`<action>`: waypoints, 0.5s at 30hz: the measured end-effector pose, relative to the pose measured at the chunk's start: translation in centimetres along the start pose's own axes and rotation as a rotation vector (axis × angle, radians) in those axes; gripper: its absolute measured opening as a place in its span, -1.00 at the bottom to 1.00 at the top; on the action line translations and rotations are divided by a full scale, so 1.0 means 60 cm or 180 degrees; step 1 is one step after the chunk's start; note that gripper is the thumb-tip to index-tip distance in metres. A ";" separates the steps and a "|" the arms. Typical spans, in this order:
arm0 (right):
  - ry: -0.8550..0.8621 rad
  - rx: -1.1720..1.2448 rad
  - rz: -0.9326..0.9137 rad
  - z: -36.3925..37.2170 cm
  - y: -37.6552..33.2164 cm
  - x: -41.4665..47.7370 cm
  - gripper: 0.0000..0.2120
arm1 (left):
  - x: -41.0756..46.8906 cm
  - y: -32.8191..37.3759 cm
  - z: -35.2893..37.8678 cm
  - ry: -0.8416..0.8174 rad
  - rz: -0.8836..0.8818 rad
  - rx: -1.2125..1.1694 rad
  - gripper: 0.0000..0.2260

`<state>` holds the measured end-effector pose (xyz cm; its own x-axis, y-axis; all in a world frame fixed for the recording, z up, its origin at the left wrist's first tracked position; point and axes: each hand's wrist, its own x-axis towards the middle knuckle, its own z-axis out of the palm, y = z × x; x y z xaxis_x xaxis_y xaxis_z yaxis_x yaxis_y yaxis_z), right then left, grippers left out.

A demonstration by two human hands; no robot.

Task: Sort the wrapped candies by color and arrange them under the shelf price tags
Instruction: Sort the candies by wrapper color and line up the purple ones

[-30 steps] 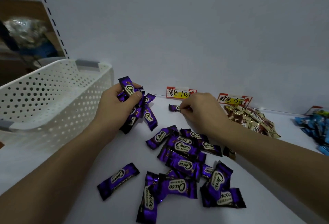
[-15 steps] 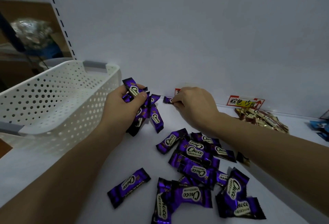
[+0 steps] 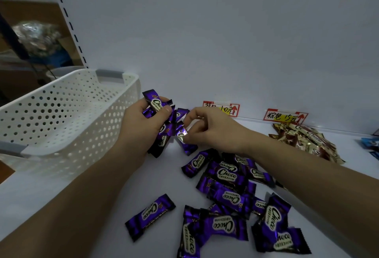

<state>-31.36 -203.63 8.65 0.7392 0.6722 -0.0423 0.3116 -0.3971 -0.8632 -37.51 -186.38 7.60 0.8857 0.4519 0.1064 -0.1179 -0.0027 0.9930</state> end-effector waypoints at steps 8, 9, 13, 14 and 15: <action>0.0608 -0.0857 0.0029 -0.081 0.020 -0.018 -0.91 | 0.000 0.001 -0.002 -0.0080 -0.0017 0.0068 -0.92; 0.0680 -0.1148 0.0051 -0.089 0.027 -0.019 -0.92 | -0.001 0.000 -0.001 -0.0108 -0.0011 0.0093 -0.91; 0.0948 -0.2001 -0.0004 -0.084 0.051 -0.023 -0.89 | -0.005 -0.002 0.003 -0.0187 0.0018 0.0180 -0.89; 0.1073 -0.2046 -0.0054 -0.081 0.055 -0.024 -0.88 | -0.006 -0.002 0.003 -0.0198 0.0017 0.0176 -0.89; 0.1195 -0.2022 -0.0091 -0.080 0.058 -0.026 -0.88 | -0.006 -0.002 0.003 -0.0206 0.0016 0.0169 -0.90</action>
<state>-28.56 -209.03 8.15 0.8447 0.4737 0.2491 0.5352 -0.7446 -0.3988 -37.72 -186.71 7.48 0.9126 0.3931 0.1126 -0.0998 -0.0530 0.9936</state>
